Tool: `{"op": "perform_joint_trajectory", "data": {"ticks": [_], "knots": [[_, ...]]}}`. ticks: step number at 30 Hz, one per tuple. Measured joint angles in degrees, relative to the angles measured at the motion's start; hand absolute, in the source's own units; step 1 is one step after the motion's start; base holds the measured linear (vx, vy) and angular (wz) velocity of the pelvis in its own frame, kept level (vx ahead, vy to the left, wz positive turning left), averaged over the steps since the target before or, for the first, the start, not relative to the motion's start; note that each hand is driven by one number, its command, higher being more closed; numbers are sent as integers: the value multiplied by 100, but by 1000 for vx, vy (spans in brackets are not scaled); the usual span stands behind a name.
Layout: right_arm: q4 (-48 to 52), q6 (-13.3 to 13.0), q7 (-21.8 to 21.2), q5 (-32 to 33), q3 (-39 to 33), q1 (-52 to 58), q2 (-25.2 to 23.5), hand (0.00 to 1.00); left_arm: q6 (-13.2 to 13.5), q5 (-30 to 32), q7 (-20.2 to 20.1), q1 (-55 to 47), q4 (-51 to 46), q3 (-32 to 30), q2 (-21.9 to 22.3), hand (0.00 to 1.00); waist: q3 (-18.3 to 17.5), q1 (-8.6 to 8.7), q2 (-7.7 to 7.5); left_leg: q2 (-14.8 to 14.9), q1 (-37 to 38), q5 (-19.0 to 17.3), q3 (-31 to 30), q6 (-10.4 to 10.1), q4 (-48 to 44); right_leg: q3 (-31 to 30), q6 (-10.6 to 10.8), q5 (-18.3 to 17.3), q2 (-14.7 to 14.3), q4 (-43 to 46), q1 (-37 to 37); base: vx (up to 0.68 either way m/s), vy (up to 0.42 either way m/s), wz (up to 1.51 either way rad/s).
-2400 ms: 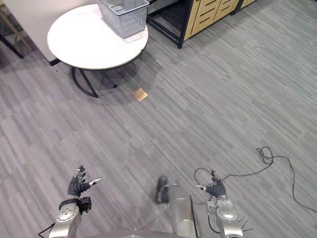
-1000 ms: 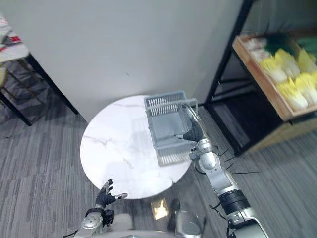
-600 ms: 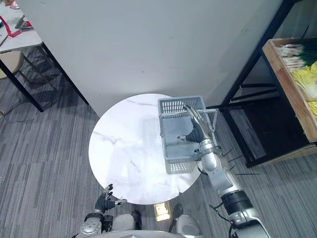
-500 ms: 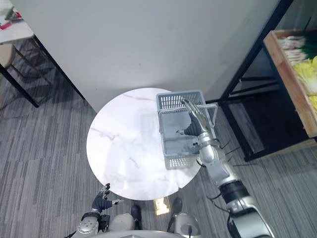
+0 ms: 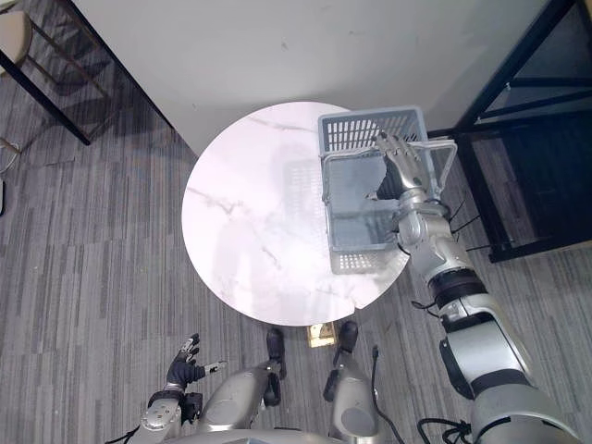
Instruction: Pick vegetable in the basket
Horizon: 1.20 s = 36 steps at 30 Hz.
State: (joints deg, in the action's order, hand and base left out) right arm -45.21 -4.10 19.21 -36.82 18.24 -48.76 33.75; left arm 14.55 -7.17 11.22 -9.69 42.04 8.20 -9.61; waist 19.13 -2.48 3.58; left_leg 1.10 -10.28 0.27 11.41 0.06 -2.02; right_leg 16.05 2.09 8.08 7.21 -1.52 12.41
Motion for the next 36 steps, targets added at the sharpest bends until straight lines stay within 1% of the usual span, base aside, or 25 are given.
{"op": "perform_joint_trajectory", "data": {"ticks": [1, 4, 8, 11, 14, 17, 19, 22, 24, 26, 27, 28, 29, 30, 31, 33, 34, 35, 36], "knots": [[-224, 54, -3, -47, 166, -193, 121, 100, 4, -2, -1, 19, -2, 2, 11, 0, 30, -1, 34, -5, -26, 1, -36, 1, -2, -3, 13, 16, 6, -15, -1, 53, 44, 11], [-443, 75, -39, -203, 365, -457, 321, 100, 43, -13, -2, 133, -1, 5, 20, 0, 139, -6, 69, -7, -91, 1, -107, 2, -34, -4, -3, 30, 3, -45, 0, 44, 22, 14], [-828, 73, -70, -220, 490, -814, 367, 100, 96, -125, -6, 274, 0, 7, 23, 0, 235, -7, 180, -10, -177, 0, -210, 2, -81, -13, -7, 38, 1, -71, 1, 30, 19, 14], [-915, 68, -80, -201, 601, -961, 399, 100, 98, -193, -12, 333, 5, 9, 22, 0, 270, -17, 248, -9, -218, 0, -267, 2, -93, -19, -8, 37, 1, -84, 5, 13, 15, 9], [-885, 45, -79, -137, 607, -959, 400, 100, 98, -236, -18, 370, 20, 8, 22, 0, 271, -17, 249, -12, -230, 0, -271, 2, -98, -39, -9, 36, -2, -109, 5, 3, 4, 2], [-673, 42, -83, 30, 512, -844, 398, 100, 99, -236, -34, 373, 48, 8, 24, 0, 271, -15, 249, -36, -226, 0, -268, 1, -97, -41, -9, 36, -12, -128, 2, 0, 0, 0], [-317, 51, -77, 30, 262, -530, 403, 100, 94, -235, -105, 373, 67, 6, 37, 0, 271, -13, 248, -31, -207, 0, -270, 0, -90, -39, -9, 36, -23, -140, -19, 0, 0, 0], [397, 52, -67, 34, -85, 105, 440, 100, 89, -224, -117, 373, 70, -10, 98, 0, 277, 28, 236, -19, -96, -2, -267, -2, -69, -47, -9, 36, -30, -147, -117, 21, 3, -1], [891, 50, -65, 211, -384, 657, 432, 100, 69, -220, -117, 372, 68, -86, 166, 0, 279, 49, 223, -12, 39, -5, -266, -4, -35, -60, -8, 36, -39, -147, -237, 0, 0, 0], [1563, 52, -68, 547, -820, 1416, 266, 100, 17, -176, -116, 340, 53, -214, 197, 0, 276, 160, 156, 11, 236, -39, -238, -19, -10, -153, -4, 33, -48, -149, -398, 14, 21, -7], [1753, 52, -68, 615, -920, 1618, 199, 100, -3, -169, -115, 328, 51, -229, 196, 0, 266, 167, 126, 25, 283, -54, -194, -22, -11, -206, -2, 32, -50, -149, -426, -3, 30, -31], [2142, 44, -70, 821, -1076, 1999, 67, 100, -41, -133, -118, 289, 17, -243, 189, 0, 256, 180, 54, 39, 387, -109, -82, -28, -31, -318, 4, 28, -61, -149, -480, -13, 29, -47], [2535, 31, -71, 992, -1237, 2414, -59, 100, -70, -95, -124, 248, -10, -272, 190, 0, 217, 198, -33, 43, 475, -176, 22, -25, -72, -433, 54, -9, -62, -148, -533, -12, 25, -51], [2835, 4, -77, 1122, -1368, 2742, -166, 100, -92, -65, -125, 167, -111, -322, 189, 0, 178, 253, -107, 47, 537, -231, 77, -39, -105, -518, 108, -51, -62, -148, -588, -5, 11, -35], [3030, -8, -82, 1220, -1451, 2956, -233, 100, -98, -31, -127, 126, -149, -355, 189, 0, 155, 294, -149, 53, 600, -249, 111, -48, -108, -553, 116, -60, -67, -147, -632, 7, 1, -29], [3682, -108, -165, 1480, -1719, 3707, -435, 100, -149, 65, -148, -56, -253, -398, 136, 0, 17, 447, -329, 90, 835, -346, 319, -81, -111, -774, 132, -126, -99, -56, -709, 2, 4, -45], [3825, -146, -205, 1545, -1791, 3880, -462, 100, -181, 76, -178, -85, -276, -400, 121, 0, -19, 480, -374, 98, 885, -370, 385, -84, -118, -847, 147, -147, -107, -21, -708, -5, 20, -62], [4089, -209, -240, 1624, -1943, 4202, -509, 100, -217, 111, -245, -113, -361, -399, 112, 0, -68, 490, -451, 109, 996, -415, 552, -74, -129, -1014, 178, -174, -113, 49, -700, -12, 33, -81], [4255, -226, -310, 1657, -2090, 4399, -670, 100, -226, 129, -250, -188, -527, -400, 110, 0, -135, 516, -556, 130, 1050, -538, 801, -90, -218, -1264, 181, -174, -143, 93, -642, -17, 43, -93]]}}
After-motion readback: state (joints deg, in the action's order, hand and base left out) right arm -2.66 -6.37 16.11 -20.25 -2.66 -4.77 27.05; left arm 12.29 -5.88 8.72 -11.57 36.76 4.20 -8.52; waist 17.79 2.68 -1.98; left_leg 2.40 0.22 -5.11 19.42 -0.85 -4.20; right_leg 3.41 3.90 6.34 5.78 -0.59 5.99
